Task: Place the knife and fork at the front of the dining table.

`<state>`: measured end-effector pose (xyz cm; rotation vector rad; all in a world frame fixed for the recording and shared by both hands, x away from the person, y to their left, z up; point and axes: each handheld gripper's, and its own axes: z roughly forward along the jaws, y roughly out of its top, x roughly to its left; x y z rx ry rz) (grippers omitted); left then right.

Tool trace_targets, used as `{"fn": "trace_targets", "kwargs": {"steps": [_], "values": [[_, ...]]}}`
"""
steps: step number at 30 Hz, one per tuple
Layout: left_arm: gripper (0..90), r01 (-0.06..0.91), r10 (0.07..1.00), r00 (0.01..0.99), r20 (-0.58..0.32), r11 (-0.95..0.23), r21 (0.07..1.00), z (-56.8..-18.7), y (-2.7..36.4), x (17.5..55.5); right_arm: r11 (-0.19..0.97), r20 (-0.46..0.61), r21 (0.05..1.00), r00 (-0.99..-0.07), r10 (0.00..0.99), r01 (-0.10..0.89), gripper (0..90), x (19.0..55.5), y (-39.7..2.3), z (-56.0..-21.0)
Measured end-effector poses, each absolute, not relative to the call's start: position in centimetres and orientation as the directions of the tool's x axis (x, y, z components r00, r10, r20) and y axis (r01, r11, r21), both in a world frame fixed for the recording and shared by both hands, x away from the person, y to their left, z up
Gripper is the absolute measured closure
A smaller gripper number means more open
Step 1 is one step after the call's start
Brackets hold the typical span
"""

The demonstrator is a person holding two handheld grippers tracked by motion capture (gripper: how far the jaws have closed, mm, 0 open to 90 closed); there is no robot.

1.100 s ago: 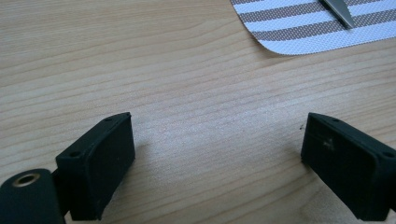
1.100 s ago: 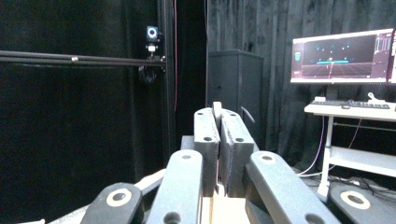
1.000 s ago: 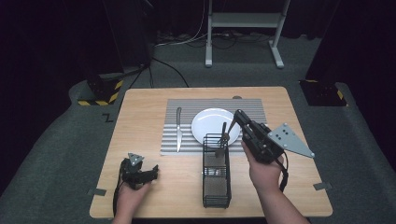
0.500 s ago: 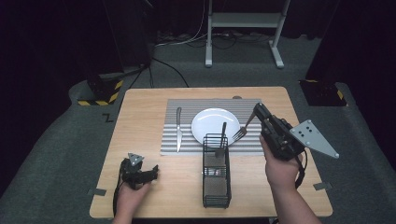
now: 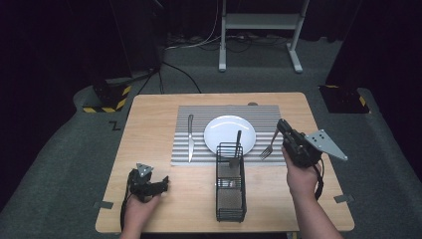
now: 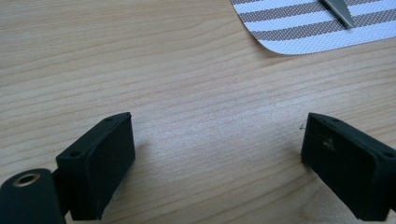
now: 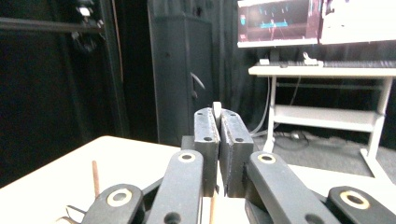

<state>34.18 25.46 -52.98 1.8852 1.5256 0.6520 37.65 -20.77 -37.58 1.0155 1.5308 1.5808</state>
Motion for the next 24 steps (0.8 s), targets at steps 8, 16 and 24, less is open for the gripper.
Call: {"fn": "trace_targets", "kwargs": {"steps": [8, 16, 24], "values": [[9.8, 0.671, 0.977, 0.212, -0.005, -0.141, 0.728, -53.0, 25.5, 34.2, -0.025, 0.067, 0.994, -0.415, 0.907, 0.106, 86.4, 39.9, -21.1, -40.7], [9.8, 0.671, 0.977, 0.212, -0.006, -0.142, 0.728, -53.0, 25.5, 34.2, 0.002, 0.054, 0.99, -0.398, 0.916, 0.139, 86.4, 41.1, -20.7, -41.9], [9.8, 0.671, 0.977, 0.213, -0.005, -0.142, 0.728, -53.0, 25.5, 34.2, 0.028, 0.044, 0.985, -0.396, 0.917, 0.173, 86.4, 42.0, -20.2, -42.6]]}}
